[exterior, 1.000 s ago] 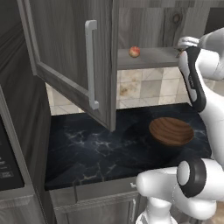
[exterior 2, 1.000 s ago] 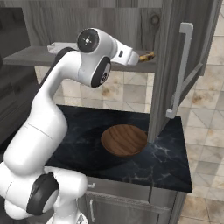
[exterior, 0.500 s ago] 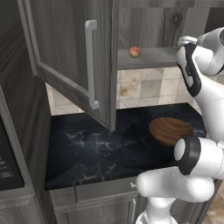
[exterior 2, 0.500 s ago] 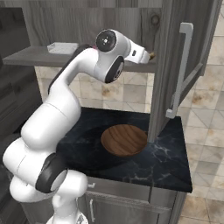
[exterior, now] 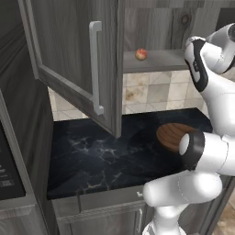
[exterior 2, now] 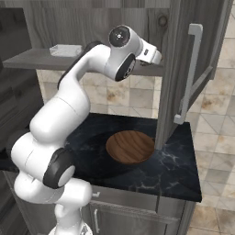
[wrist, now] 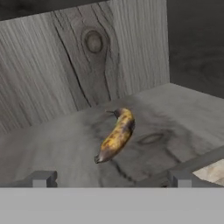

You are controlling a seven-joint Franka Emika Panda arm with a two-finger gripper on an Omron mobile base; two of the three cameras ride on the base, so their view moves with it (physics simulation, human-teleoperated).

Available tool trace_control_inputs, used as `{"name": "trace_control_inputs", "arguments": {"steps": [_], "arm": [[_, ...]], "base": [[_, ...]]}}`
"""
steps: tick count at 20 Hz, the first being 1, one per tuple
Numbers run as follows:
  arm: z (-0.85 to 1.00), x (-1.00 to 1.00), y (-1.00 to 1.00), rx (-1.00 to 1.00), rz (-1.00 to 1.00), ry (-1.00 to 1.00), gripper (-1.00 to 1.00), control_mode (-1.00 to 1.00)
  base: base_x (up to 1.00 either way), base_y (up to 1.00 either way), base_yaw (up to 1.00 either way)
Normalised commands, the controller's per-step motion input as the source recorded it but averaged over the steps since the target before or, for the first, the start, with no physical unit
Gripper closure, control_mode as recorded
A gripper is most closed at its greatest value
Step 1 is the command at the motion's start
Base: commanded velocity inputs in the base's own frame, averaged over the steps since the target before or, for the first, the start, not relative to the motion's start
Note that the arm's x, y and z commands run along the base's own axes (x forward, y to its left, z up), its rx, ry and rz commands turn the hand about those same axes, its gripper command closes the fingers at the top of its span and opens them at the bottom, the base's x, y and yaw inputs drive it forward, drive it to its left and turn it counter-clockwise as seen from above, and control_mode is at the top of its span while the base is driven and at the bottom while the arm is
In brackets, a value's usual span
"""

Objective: Open the cabinet. Pick the peach and banana from the cabinet and place them into the bowl. Then close the cabinet.

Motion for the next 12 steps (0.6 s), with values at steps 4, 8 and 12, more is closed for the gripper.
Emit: {"name": "trace_control_inputs", "arguments": {"steps": [4,8,12], "arm": [[-0.14,0.05,0.0,0.0,0.0,0.04,-1.0,-1.0],[-0.14,0.17,0.0,0.0,0.0,0.01,-1.0,-1.0],[-0.13,0.26,0.0,0.0,0.0,0.0,-1.0,-1.0]], "base": [[0.0,0.0,0.0],[0.0,0.0,0.0],[0.0,0.0,0.0]]}}
